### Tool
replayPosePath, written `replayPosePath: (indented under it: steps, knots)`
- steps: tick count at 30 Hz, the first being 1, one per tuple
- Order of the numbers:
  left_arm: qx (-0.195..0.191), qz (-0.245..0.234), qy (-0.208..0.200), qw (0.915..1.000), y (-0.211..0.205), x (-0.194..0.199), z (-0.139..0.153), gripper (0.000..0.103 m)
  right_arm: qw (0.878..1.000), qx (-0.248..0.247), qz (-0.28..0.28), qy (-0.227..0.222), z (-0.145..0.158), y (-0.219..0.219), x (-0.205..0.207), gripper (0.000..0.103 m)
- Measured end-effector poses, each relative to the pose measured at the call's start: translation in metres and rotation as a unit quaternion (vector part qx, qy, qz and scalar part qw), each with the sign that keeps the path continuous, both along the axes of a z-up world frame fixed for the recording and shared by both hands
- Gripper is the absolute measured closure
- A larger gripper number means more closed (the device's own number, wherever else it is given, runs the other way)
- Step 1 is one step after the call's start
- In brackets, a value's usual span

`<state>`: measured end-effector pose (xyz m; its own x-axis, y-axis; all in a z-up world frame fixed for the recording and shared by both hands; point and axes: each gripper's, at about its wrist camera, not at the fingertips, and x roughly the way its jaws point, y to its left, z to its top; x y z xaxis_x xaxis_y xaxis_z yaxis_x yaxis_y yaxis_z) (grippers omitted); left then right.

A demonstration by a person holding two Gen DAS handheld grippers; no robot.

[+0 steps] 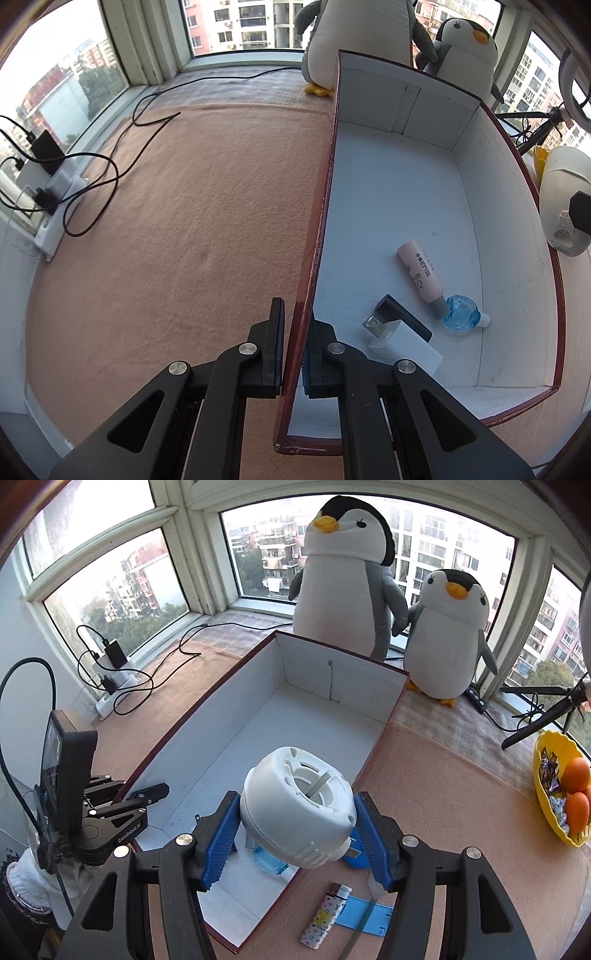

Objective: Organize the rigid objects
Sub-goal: 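Lift the white plug-in device into the box and open the right tool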

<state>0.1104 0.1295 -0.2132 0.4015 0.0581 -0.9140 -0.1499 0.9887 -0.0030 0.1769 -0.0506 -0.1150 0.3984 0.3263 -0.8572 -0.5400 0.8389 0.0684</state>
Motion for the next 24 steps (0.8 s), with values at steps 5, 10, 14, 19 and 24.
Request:
replayPosePath:
  steps: [5, 10, 14, 19, 24]
  knots:
    - [0.000, 0.005, -0.001, 1.0000, 0.000, -0.001, 0.000, 0.096, 1.000, -0.009, 0.018, -0.008, -0.001, 0.016, 0.000, 0.045]
    - [0.001, 0.008, -0.001, 1.0000, 0.000, -0.001, 0.000, 0.096, 0.999, -0.017, 0.034, -0.019, 0.002, 0.030, 0.001, 0.045]
    - [0.001, 0.008, -0.001, 1.0000, 0.000, -0.001, 0.000, 0.096, 0.999, -0.016, 0.044, -0.021, 0.003, 0.040, 0.002, 0.045]
    - [0.000, 0.008, -0.001, 1.0000, 0.000, -0.002, 0.000, 0.096, 0.999, -0.017, 0.048, -0.010, -0.004, 0.049, 0.010, 0.045]
    - [-0.001, 0.008, -0.001, 1.0000, 0.000, -0.002, 0.001, 0.096, 0.998, -0.026, 0.051, -0.004, -0.014, 0.056, 0.016, 0.045]
